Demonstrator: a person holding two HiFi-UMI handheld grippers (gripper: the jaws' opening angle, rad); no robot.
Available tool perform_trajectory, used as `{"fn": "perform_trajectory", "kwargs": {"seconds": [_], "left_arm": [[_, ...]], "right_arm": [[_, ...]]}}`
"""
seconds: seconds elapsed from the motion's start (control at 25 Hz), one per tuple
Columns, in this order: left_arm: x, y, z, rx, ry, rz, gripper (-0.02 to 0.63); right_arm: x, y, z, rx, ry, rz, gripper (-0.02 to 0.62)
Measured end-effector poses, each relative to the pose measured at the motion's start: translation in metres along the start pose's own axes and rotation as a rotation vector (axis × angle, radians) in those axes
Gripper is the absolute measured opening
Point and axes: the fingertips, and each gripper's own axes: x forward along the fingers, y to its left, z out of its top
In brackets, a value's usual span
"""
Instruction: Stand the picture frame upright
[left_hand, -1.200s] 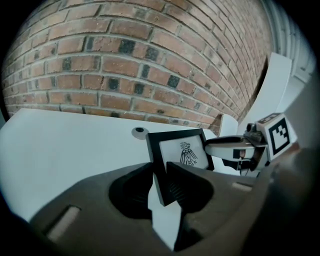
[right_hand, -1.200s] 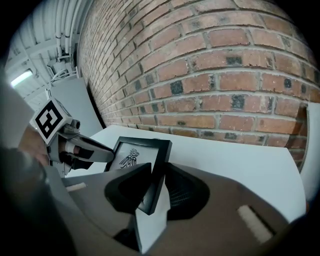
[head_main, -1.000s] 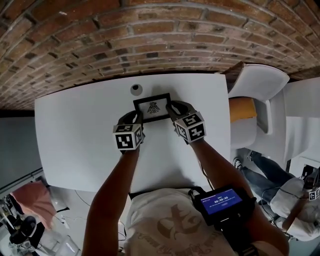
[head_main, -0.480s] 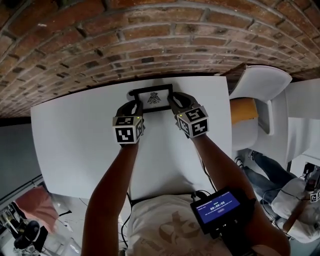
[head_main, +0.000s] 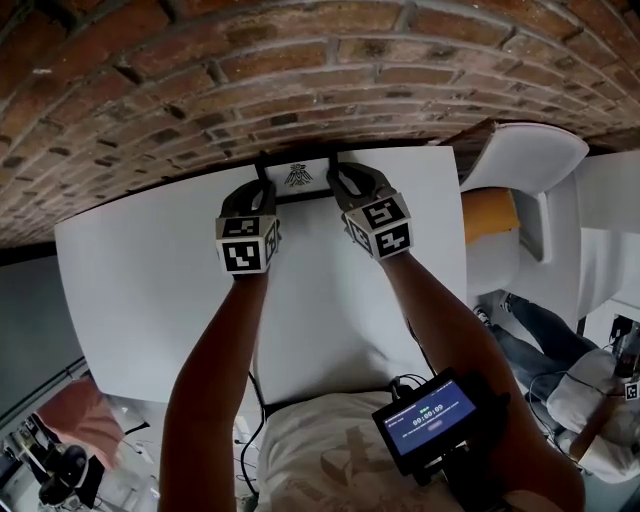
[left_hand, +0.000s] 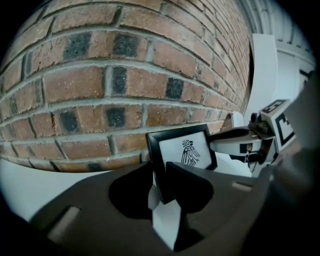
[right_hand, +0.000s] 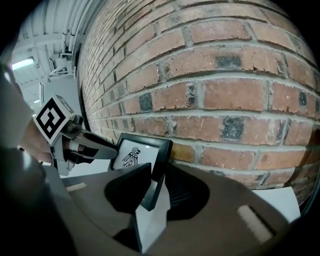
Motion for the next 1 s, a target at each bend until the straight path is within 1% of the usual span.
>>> {"fn": "perform_trajectory", "kwargs": {"seconds": [0.12, 0.2, 0.52, 0.72, 1.0], "left_arm": [[0.006, 0.006, 0.008, 0.050, -0.013, 0.017, 0.089], [0.010, 0.009, 0.011, 0.068, -0.014, 0.027, 0.086], [0.021, 0.016, 0.017, 0.078, -0.032, 0.043, 0.080], [0.026, 0.018, 0.022, 0.078, -0.050, 0.051, 0.080], [0.031, 0.019, 0.025, 0.080, -0.060, 0.034, 0.084]], "right_arm": [[0.007, -0.005, 0.004, -0.023, -0.010, -0.009, 0.091], [0.011, -0.007, 0.005, -0.035, -0.013, -0.017, 0.086], [0.022, -0.015, 0.007, -0.037, -0.025, -0.032, 0.080], [0.026, -0.021, 0.014, -0.052, -0.035, -0.059, 0.078], [0.031, -0.025, 0.015, -0.051, -0.039, -0.064, 0.084]]}}
